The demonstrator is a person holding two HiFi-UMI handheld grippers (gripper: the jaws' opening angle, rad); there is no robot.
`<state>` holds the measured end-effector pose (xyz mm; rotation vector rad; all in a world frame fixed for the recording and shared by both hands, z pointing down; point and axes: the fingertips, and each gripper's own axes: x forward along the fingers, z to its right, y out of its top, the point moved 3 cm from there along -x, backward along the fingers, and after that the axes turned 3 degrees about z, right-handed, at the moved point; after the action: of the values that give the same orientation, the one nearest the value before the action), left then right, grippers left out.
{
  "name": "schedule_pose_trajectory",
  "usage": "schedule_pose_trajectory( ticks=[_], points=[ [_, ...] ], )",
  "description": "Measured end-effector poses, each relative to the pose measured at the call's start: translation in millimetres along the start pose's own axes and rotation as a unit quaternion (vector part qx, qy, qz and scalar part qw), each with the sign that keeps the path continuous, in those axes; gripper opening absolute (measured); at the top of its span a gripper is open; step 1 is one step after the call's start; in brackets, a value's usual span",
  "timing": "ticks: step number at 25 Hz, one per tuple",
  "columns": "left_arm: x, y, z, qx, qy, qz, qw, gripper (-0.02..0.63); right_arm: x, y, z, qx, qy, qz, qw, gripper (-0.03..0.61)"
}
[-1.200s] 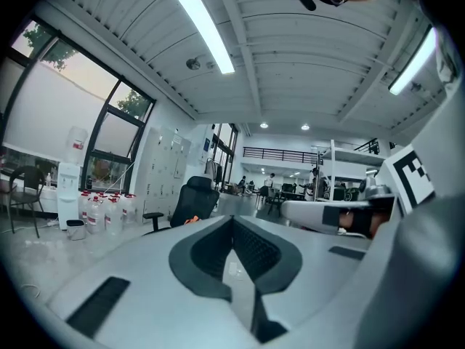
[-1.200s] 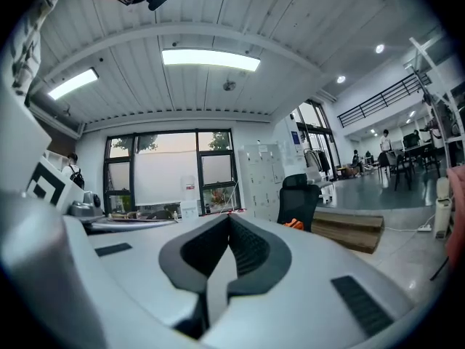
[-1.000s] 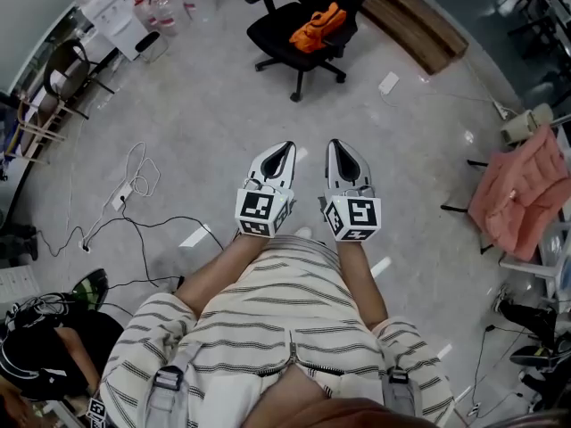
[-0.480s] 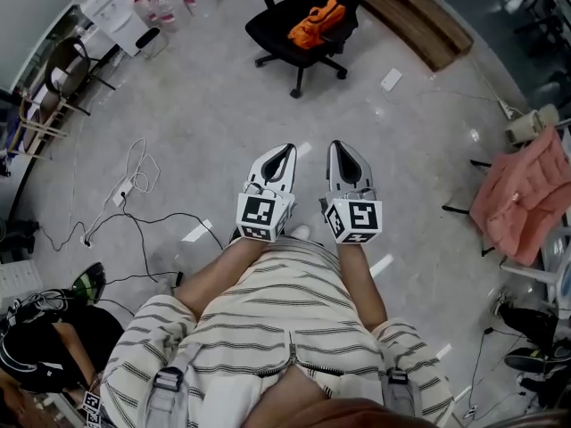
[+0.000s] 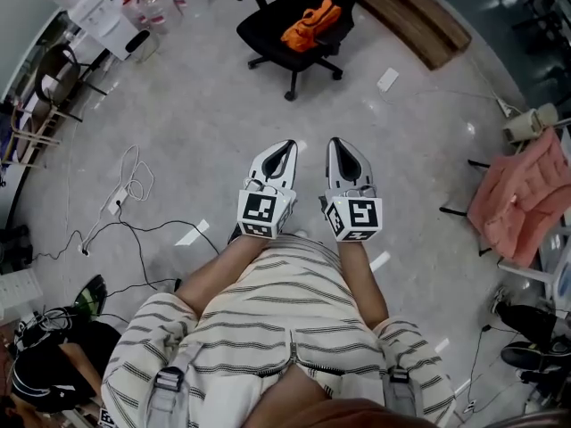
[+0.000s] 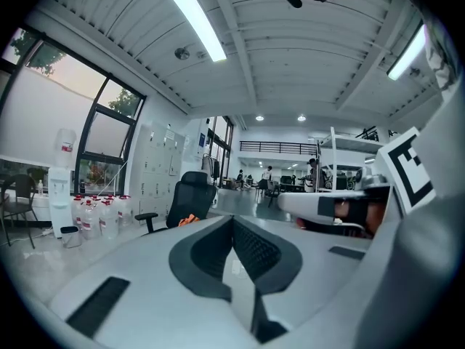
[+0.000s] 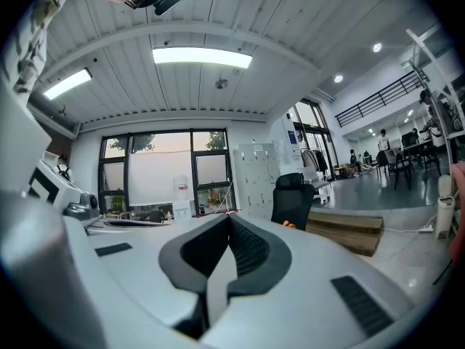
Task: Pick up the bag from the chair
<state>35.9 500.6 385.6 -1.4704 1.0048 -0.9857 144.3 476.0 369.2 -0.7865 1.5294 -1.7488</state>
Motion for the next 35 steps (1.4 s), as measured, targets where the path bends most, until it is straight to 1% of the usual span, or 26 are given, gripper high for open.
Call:
schedule_pose_trajectory(
  ticks=[4,7,12,16,22,26,30,35],
  points=[
    [34,8,-17,0.011,-0.012,0.008,0.9998,0.023,41,2,14,-0.002,0.002,-0.001,1.0,0.018],
    [60,13,-38,0.012,-0.014,0.012,0.9998,0.023,74,3,20,-0.005,0.002,-0.003,1.0,0.018],
    [103,26,-76,0.011,-0.017,0.008,0.9998,0.023,125,16,31,-0.01,-0.005,-0.003,1.0,0.018],
    [143,33,-103,0.005,-0.026,0.002,0.9996,0.023,166,23,50,-0.01,-0.022,-0.004,1.0,0.018],
    [193,47,-143,0.004,-0.053,0.0,0.9986,0.023,226,30,58,-0.01,-0.043,-0.008,0.999,0.018],
    [222,52,-160,0.015,-0.07,0.004,0.9974,0.023,257,33,69,-0.011,-0.055,-0.007,0.998,0.018],
    [244,56,-180,0.014,-0.084,0.004,0.9964,0.023,286,34,75,-0.014,-0.068,-0.007,0.998,0.018],
    [265,58,-204,0.002,-0.088,-0.002,0.9961,0.023,317,34,77,-0.012,-0.079,-0.012,0.997,0.018]
  ],
)
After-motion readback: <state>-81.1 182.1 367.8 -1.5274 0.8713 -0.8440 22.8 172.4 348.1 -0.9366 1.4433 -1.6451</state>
